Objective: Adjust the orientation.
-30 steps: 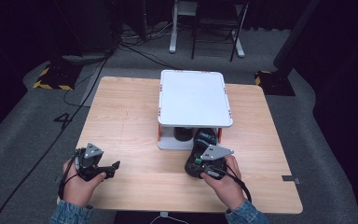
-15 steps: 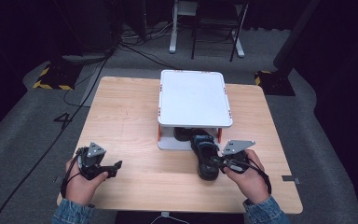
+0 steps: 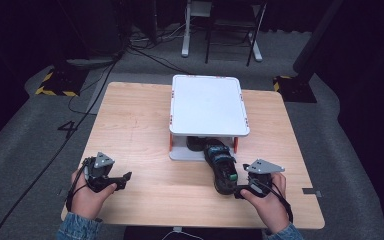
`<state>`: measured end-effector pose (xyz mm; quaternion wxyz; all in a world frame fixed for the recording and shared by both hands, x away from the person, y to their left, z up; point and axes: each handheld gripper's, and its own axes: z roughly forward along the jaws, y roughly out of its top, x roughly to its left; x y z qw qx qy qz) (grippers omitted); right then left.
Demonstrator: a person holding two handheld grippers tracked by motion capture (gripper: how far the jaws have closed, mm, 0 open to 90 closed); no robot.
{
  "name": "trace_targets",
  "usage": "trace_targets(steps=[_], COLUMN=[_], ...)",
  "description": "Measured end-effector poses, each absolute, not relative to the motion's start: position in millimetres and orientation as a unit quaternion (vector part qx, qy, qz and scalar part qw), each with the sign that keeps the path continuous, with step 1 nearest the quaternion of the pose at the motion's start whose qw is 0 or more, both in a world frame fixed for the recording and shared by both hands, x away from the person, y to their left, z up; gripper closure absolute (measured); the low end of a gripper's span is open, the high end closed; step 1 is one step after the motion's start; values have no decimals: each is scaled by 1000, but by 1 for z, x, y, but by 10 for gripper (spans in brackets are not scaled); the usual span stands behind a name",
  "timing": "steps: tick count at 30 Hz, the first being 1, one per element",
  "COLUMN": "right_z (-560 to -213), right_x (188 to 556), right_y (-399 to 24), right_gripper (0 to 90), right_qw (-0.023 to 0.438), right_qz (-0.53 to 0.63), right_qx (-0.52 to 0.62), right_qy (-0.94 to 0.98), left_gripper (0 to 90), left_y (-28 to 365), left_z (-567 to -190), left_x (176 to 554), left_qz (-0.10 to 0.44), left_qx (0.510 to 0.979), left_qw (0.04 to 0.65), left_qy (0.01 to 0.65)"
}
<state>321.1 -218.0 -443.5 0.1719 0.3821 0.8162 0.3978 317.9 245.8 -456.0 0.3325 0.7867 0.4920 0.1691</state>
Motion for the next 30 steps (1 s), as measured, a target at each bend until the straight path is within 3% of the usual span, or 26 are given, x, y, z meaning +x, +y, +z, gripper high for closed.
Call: trace_targets(steps=[4,6,8,10,11,14,18,30], right_z=[-461,-461,-459,-456,-455,-457,-457,-443], right_x=[330,332,337,337,337,340,341,344], right_y=[-219,-219,-219,-222,-224,-229,-229,-228], right_gripper=[159,196,379,603,673,761,793,801], right_qw=[145,133,88,97,110,110,107,178], right_qz=[406,412,426,424,421,417,422,489], right_qx=[392,390,370,363,360,369,378,406], right_qy=[813,813,821,824,825,823,817,751], left_gripper=[231,231,231,231,231,231,231,231], left_y=[245,244,244,243,243,242,243,241], left_z=[-456,-456,-457,-458,-459,-459,-459,-458], left_x=[318,318,318,319,319,320,320,323], left_qz=[168,170,167,167,167,167,168,166], left_qx=[789,789,789,788,790,793,791,791], left_qw=[334,334,331,331,330,327,328,329], left_qy=[488,488,491,492,490,487,488,489])
